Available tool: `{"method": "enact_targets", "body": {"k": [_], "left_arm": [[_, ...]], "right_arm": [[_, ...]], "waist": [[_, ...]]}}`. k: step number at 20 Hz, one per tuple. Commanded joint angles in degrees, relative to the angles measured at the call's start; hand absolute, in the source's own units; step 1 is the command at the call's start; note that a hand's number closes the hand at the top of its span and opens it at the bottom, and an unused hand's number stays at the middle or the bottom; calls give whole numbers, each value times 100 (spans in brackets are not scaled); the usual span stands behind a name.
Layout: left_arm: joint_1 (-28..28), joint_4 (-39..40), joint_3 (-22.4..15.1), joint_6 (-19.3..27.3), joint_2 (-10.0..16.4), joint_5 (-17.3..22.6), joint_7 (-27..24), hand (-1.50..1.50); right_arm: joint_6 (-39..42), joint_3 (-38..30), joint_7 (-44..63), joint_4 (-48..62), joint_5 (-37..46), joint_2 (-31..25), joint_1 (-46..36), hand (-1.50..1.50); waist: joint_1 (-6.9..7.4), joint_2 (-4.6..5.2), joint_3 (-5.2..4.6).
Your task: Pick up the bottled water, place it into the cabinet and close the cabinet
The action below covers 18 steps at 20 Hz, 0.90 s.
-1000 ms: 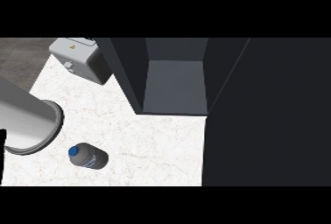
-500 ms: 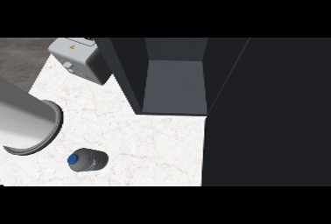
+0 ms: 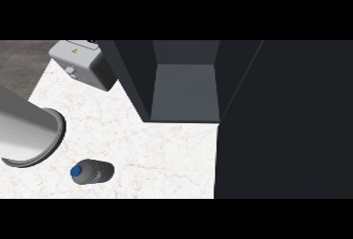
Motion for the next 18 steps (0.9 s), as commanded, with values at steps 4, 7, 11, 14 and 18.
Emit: {"method": "enact_targets", "body": {"k": [4, 7, 11, 14, 18], "left_arm": [[260, 341, 210, -318, -17, 290, -728, -150], [443, 246, 203, -327, 27, 443, -607, -150], [21, 666, 130, -31, -17, 271, -484, -150], [-873, 630, 350, 443, -17, 745, 426, -150], [-1500, 1525, 670, 397, -17, 1003, 305, -150]], "right_arm": [[265, -367, 158, -1133, -735, -192, 744, -150], [298, -247, 70, -1166, -610, -118, 855, -150], [272, -225, 57, -1197, -521, -94, 857, -150], [541, -328, -276, -865, -604, -159, 961, -150], [741, -273, -503, -1076, -614, -132, 1379, -150]], "waist": [[-87, 24, -2], [-92, 36, -1], [-115, 54, -2], [-207, 82, 0], [-238, 64, -5]]}}
